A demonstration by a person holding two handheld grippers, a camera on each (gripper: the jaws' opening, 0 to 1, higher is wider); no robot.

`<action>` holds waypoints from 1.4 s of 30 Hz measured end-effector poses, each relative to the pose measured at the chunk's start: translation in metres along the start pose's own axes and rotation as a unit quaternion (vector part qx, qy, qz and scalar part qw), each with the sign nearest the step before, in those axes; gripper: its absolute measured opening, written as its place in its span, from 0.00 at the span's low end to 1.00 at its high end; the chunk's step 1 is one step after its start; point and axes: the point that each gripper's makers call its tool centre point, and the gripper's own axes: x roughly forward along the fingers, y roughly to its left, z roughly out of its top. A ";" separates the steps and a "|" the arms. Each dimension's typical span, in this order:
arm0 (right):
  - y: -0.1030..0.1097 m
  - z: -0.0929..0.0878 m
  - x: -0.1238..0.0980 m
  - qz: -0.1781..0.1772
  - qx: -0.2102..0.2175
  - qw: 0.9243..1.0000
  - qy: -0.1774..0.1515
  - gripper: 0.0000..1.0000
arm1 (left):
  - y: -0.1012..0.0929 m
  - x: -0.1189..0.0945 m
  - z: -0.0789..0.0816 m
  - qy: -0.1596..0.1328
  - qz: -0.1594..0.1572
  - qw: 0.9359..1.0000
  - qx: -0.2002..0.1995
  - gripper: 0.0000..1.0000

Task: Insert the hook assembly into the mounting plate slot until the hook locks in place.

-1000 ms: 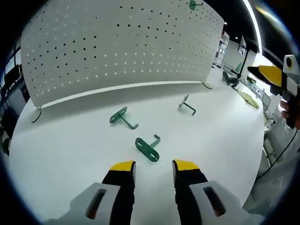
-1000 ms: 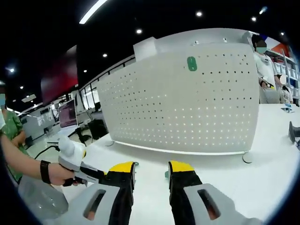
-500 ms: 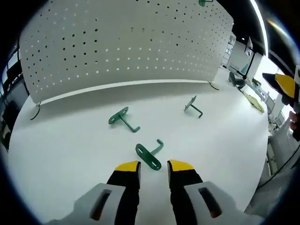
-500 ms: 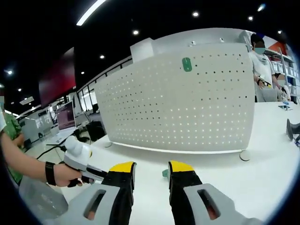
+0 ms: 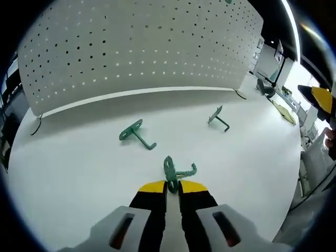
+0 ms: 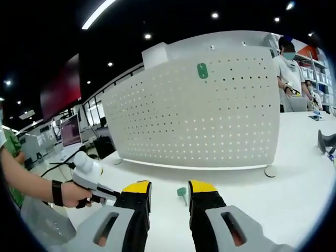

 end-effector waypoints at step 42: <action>0.032 0.001 0.004 0.043 0.002 0.999 0.000 0.28 | -0.045 -0.047 0.018 -0.093 -0.076 0.993 -0.011 0.03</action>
